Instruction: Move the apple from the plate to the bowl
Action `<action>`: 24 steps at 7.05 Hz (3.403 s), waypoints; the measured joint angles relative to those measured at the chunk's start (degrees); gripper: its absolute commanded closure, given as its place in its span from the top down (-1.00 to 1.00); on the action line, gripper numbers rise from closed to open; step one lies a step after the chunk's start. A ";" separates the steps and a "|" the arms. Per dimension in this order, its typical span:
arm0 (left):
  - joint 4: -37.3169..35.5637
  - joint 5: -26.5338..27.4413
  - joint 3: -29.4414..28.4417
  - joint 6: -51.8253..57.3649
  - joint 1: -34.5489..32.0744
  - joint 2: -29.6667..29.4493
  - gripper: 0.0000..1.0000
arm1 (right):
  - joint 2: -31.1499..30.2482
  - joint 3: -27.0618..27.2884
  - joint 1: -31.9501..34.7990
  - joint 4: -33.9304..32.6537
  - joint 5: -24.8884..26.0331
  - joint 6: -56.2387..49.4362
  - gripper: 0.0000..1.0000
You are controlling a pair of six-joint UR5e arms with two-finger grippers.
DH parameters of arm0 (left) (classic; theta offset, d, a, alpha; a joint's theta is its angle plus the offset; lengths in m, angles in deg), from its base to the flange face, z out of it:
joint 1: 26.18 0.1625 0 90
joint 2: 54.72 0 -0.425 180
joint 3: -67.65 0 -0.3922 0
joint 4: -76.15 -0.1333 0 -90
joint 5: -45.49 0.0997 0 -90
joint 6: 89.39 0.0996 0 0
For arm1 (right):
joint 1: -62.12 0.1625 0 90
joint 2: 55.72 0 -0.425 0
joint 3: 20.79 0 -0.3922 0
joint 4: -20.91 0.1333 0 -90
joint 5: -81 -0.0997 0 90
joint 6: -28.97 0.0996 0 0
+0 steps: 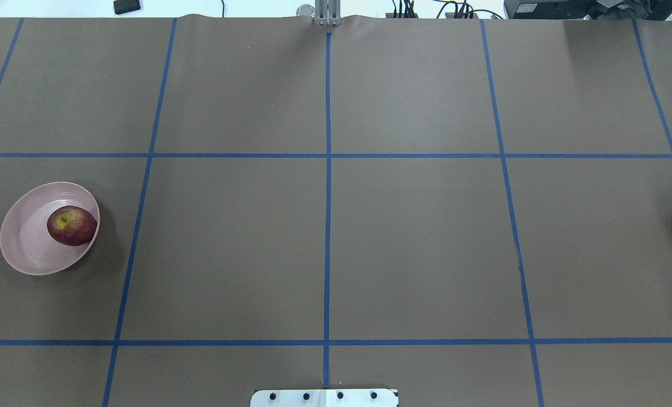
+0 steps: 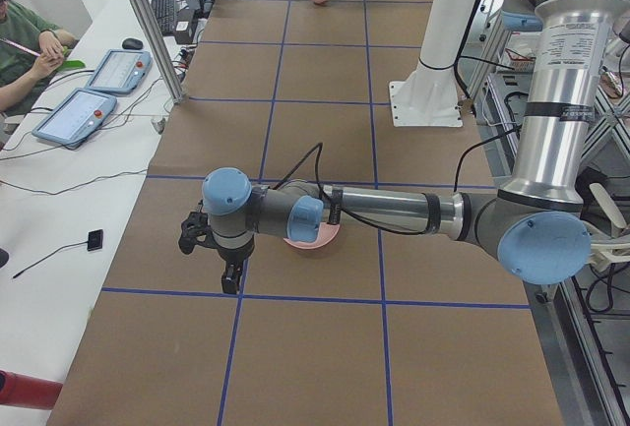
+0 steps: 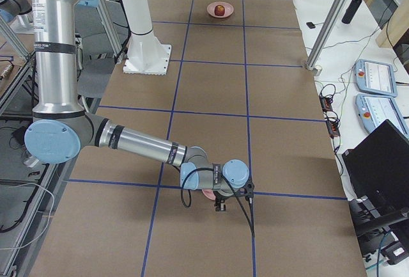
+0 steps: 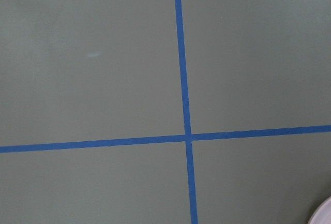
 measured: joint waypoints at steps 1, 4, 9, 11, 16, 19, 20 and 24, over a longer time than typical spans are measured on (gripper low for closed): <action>0.00 -0.03 0.18 0.00 0.00 0.00 0.96 | -0.04 -0.73 -0.03 0.94 0.55 0.12 -1.00; -0.15 0.04 1.66 0.02 0.00 -0.01 0.96 | 1.08 -0.17 0.15 1.89 -1.40 0.88 -1.00; 1.29 0.20 4.25 -0.37 4.69 -0.38 0.96 | 10.32 7.24 0.37 -0.23 -8.49 11.90 -1.00; 1.68 0.61 7.65 -12.26 11.20 -0.10 0.96 | 11.79 12.33 -2.74 -0.99 -7.81 13.78 -1.00; 11.88 3.54 18.21 -46.31 32.09 6.16 0.96 | 16.88 21.37 -11.33 -5.11 -3.33 29.85 -1.00; 17.09 5.75 18.09 -53.10 37.79 7.62 0.96 | 19.62 24.83 -15.98 -5.66 -1.50 39.86 -1.00; 17.22 6.15 17.73 -53.23 38.26 7.66 0.96 | 20.29 25.42 -17.32 -5.68 -0.89 42.27 -1.00; 17.29 7.34 15.73 -53.14 38.64 7.16 0.96 | 21.37 27.99 -21.55 -5.65 1.59 48.45 -1.00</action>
